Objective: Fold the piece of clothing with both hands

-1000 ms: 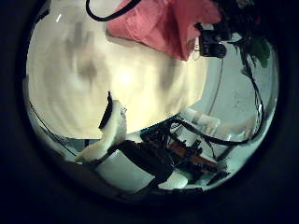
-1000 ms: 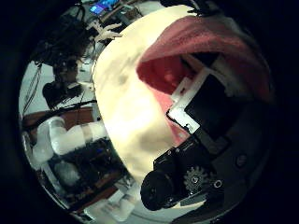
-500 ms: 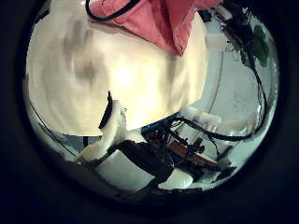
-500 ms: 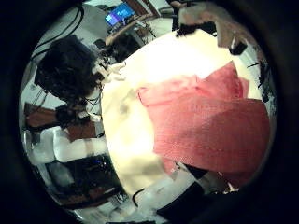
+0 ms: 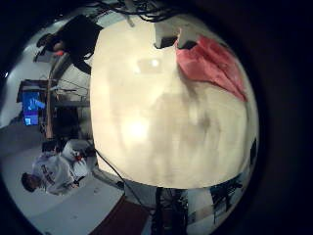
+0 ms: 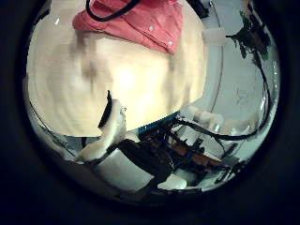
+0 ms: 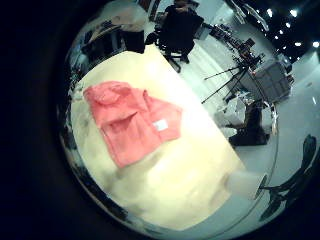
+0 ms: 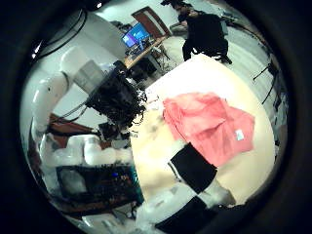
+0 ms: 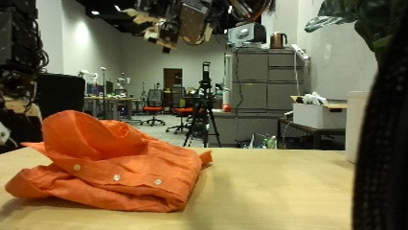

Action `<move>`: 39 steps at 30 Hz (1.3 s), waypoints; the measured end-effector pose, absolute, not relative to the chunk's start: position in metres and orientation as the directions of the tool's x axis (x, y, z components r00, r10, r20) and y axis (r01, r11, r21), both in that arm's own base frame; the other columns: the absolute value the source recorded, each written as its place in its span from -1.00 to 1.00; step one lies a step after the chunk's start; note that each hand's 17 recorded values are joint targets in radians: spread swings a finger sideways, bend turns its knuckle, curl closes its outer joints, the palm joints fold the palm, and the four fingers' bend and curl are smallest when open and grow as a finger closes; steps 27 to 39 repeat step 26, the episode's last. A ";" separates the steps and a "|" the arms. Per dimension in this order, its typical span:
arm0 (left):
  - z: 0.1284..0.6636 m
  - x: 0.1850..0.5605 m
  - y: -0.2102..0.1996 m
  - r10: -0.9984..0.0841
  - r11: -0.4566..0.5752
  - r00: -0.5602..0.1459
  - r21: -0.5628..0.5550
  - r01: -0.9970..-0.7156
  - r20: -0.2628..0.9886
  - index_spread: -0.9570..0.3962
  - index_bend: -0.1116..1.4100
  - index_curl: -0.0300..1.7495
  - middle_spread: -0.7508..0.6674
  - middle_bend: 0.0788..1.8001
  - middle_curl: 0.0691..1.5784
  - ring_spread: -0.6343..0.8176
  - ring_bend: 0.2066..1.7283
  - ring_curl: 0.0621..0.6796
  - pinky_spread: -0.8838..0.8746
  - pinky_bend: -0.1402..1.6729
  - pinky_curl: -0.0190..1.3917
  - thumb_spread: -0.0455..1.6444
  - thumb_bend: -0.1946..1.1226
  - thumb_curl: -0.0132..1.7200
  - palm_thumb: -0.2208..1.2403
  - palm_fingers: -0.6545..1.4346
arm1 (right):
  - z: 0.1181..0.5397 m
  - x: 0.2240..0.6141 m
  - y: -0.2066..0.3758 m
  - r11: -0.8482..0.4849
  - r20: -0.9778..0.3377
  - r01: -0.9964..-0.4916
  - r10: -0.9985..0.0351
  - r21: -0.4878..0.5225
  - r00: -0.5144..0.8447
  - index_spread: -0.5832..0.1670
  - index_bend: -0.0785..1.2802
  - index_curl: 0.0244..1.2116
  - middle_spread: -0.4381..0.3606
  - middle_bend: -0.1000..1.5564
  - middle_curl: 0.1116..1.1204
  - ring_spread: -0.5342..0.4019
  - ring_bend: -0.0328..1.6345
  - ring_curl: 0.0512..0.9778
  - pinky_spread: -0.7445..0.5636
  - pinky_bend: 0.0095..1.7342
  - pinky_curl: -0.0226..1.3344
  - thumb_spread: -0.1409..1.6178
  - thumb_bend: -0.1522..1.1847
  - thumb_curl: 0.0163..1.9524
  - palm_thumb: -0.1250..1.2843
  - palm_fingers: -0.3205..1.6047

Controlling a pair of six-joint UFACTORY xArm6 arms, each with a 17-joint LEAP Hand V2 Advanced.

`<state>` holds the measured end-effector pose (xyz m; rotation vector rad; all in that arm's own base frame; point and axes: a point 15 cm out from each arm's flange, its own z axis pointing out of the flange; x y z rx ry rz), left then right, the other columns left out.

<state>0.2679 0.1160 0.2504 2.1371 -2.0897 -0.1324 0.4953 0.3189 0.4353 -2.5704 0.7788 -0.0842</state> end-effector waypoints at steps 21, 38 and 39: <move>0.311 0.234 0.038 -0.999 0.038 -0.034 0.230 -0.972 0.021 0.63 -0.64 -0.64 0.36 -0.85 -0.63 0.52 -0.67 -0.51 0.49 -0.53 -0.52 0.43 -0.73 -0.60 0.07 -0.27 | 0.401 0.364 0.103 -0.624 -0.172 -0.758 -0.781 0.189 0.600 -0.49 -0.63 -0.48 0.28 -0.66 -0.57 0.67 -0.61 -0.61 0.75 -0.67 -0.43 0.61 -0.81 -0.67 0.07 -0.65; 0.315 0.211 0.036 -0.999 0.034 -0.028 0.247 -0.969 0.029 0.63 -0.65 -0.64 0.34 -0.85 -0.62 0.51 -0.66 -0.51 0.46 -0.53 -0.52 0.43 -0.73 -0.60 0.07 -0.27 | 0.381 0.329 0.088 -0.614 -0.184 -0.750 -0.789 0.245 0.586 -0.48 -0.63 -0.50 0.30 -0.66 -0.59 0.68 -0.63 -0.61 0.74 -0.68 -0.44 0.63 -0.80 -0.70 0.01 -0.65; 0.315 0.211 0.036 -0.999 0.034 -0.028 0.247 -0.969 0.029 0.63 -0.65 -0.64 0.34 -0.85 -0.62 0.51 -0.66 -0.51 0.46 -0.53 -0.52 0.43 -0.73 -0.60 0.07 -0.27 | 0.381 0.329 0.088 -0.614 -0.184 -0.750 -0.789 0.245 0.586 -0.48 -0.63 -0.50 0.30 -0.66 -0.59 0.68 -0.63 -0.61 0.74 -0.68 -0.44 0.63 -0.80 -0.70 0.01 -0.65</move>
